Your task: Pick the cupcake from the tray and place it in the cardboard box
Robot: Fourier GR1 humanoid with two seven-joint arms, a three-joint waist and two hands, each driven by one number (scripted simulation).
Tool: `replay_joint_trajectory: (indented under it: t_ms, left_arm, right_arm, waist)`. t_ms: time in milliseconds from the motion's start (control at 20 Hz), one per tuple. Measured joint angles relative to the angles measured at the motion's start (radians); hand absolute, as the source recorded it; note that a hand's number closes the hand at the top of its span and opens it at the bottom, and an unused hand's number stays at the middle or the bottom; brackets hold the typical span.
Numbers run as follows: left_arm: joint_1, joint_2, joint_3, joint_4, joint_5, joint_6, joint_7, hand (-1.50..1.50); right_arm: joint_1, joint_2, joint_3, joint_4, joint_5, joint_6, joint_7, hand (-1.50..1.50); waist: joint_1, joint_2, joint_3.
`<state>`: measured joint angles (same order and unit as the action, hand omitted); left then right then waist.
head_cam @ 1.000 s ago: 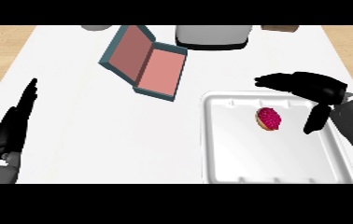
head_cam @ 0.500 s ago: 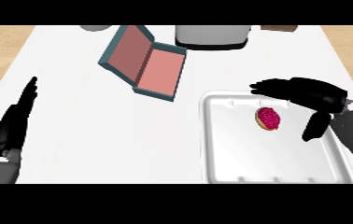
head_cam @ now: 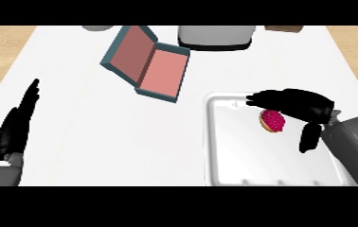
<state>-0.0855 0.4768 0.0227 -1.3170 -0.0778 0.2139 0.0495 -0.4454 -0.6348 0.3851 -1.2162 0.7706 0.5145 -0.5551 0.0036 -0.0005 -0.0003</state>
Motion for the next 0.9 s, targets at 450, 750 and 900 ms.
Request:
replay_joint_trajectory:
  t_ms: [450, 750, 900]
  left_arm:
    - [-0.006, -0.028, 0.016, -0.013, -0.039, -0.008, 0.016, 0.0]
    - [0.002, -0.047, 0.025, -0.02, -0.054, -0.018, 0.009, 0.0]
    - [-0.019, -0.046, 0.025, -0.011, -0.057, -0.03, 0.011, 0.0]
  right_arm:
    - [-0.002, 0.136, -0.049, 0.074, 0.104, -0.208, -0.011, 1.5]
    - [-0.056, 0.148, -0.133, 0.13, 0.131, -0.31, -0.051, 1.5]
    - [-0.175, 0.199, -0.175, 0.29, 0.151, -0.364, -0.039, 1.5]
  waist:
    - [0.003, 0.001, 0.0]
    - [0.004, 0.001, 0.001]
    - [0.021, 0.007, 0.001]
